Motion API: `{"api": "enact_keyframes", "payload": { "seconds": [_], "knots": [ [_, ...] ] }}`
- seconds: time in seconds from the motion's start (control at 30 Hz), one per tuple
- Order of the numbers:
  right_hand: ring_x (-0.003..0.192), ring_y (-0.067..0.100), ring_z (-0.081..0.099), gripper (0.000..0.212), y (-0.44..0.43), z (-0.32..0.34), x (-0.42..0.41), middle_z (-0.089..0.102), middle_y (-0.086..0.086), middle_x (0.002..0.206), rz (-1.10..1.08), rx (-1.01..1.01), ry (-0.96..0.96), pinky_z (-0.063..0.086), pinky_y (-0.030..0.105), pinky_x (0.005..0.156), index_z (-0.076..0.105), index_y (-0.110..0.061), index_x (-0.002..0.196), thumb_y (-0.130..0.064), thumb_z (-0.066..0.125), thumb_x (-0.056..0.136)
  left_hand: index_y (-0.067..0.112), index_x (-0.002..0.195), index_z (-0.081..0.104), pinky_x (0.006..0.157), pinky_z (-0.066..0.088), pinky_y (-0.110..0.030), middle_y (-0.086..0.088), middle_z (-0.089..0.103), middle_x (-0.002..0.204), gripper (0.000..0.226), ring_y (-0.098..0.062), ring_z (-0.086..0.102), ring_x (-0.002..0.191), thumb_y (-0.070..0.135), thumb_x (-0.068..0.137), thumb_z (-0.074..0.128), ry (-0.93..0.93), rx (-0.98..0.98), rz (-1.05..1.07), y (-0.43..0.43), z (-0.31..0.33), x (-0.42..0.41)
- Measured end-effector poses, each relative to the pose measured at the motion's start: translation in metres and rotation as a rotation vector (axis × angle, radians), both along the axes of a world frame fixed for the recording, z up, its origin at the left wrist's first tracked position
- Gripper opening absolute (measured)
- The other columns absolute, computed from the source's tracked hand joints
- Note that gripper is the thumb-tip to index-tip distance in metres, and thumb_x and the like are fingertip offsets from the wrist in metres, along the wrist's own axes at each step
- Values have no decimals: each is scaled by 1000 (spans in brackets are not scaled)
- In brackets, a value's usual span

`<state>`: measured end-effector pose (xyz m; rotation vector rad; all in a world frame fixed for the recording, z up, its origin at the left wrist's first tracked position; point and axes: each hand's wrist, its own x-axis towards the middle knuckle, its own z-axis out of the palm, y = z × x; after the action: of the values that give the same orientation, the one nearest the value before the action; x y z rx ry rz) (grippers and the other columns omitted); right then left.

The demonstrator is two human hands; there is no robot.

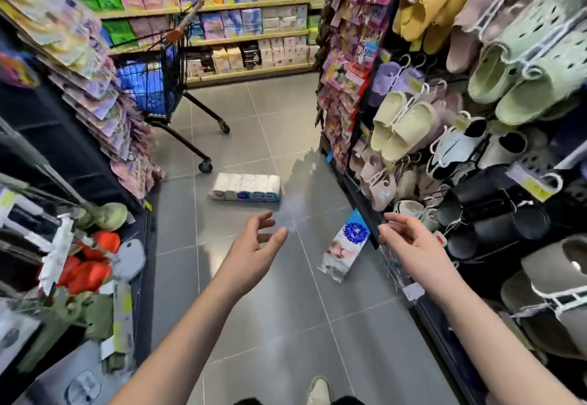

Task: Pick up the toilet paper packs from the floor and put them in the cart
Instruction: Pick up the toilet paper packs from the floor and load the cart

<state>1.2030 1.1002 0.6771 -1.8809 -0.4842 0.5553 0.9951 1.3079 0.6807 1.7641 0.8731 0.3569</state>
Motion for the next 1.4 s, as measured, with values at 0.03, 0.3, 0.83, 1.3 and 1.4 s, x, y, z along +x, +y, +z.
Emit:
{"api": "enact_keyframes", "payload": {
  "seconds": [0.03, 0.3, 0.83, 1.3, 1.4],
  "knots": [
    [97, 0, 69, 27, 8, -3, 12, 72, -9, 107, -4, -8, 3, 51, 33, 102, 64, -28, 123, -28, 69, 96, 31, 141, 43, 75, 46, -18, 16, 55, 134, 52, 8, 56, 111, 48, 94, 58, 6, -1, 3, 9, 0, 10],
    [110, 18, 70, 20, 94, -17, 76, 71, -1, 109, -5, 15, 59, 53, 14, 87, 62, -33, 113, -21, 67, 97, 33, 141, 42, 69, 45, -16, 18, 52, 134, 52, 14, 55, 106, 49, 94, 57, 26, 13, -26, 103, -4, 80],
    [114, 21, 68, 32, 238, -70, 177, 70, 4, 112, -237, -182, 150, 49, 24, 94, 61, -17, 127, -24, 68, 97, 23, 141, 46, 62, 40, 2, 9, 55, 135, 50, 11, 55, 102, 39, 96, 60, 103, -175, -192, 280, -67, 230],
    [105, 20, 69, 29, 247, -402, 298, 72, 8, 113, -272, -438, 285, 51, 32, 90, 62, -22, 122, -28, 69, 95, 34, 134, 49, 78, 48, -21, 13, 58, 131, 45, 6, 59, 103, 49, 93, 58, 350, -266, -137, 274, -378, 325],
    [104, 20, 69, 31, 243, -494, 309, 72, 6, 112, -306, -501, 278, 50, 34, 89, 61, -23, 121, -35, 70, 94, 33, 136, 48, 68, 46, -9, 16, 57, 129, 46, 11, 57, 99, 49, 94, 58, 399, -279, -179, 263, -460, 342]
  ]
}}
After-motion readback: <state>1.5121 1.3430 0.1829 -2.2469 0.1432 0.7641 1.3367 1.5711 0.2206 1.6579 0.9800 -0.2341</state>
